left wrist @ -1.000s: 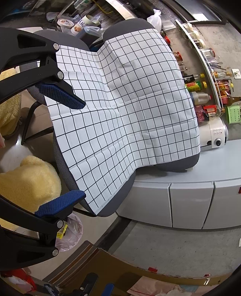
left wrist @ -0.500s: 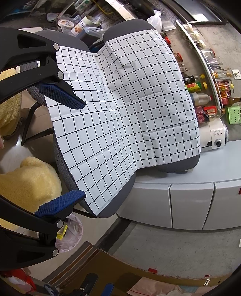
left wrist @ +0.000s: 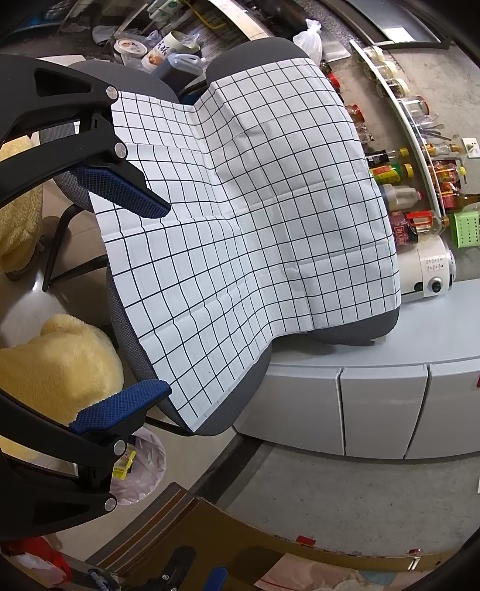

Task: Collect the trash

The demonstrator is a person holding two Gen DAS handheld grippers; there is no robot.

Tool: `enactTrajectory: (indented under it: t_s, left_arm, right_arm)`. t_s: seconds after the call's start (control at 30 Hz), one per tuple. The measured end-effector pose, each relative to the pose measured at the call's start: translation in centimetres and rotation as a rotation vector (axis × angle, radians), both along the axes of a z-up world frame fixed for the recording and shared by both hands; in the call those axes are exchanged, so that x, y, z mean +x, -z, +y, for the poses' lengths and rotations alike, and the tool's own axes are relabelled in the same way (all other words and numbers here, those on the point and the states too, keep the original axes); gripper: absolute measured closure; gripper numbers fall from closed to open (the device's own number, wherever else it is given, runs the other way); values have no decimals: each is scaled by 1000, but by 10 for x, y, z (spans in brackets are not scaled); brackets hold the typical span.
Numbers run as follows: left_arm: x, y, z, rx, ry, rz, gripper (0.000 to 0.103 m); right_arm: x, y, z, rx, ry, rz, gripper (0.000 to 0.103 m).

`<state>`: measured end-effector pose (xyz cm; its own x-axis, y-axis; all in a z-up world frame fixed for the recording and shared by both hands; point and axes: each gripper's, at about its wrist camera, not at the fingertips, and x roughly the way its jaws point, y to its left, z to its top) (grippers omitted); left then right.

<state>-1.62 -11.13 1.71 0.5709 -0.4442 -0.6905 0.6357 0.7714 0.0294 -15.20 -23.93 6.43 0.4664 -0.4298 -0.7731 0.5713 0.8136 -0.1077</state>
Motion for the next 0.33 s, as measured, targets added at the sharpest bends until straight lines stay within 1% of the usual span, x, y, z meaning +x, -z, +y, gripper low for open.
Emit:
enactTrajectory:
  t_s: [0.07,0.17,0.27,0.33]
  left_arm:
    - [2,0,3,4,-12,-11,14]
    - [13,7,3,14,-36,11,14]
    - [28,20,6,25,-73,45,14]
    - [49,35,13,31,-109,83,14]
  right_arm:
    - [2,2,-1,4,-1,1,6]
    - [10,8,-4,20,-15,5,6]
    - [33,24,-10,57,-50,20,6]
    - [56,41,-14,94,-80,34,6]
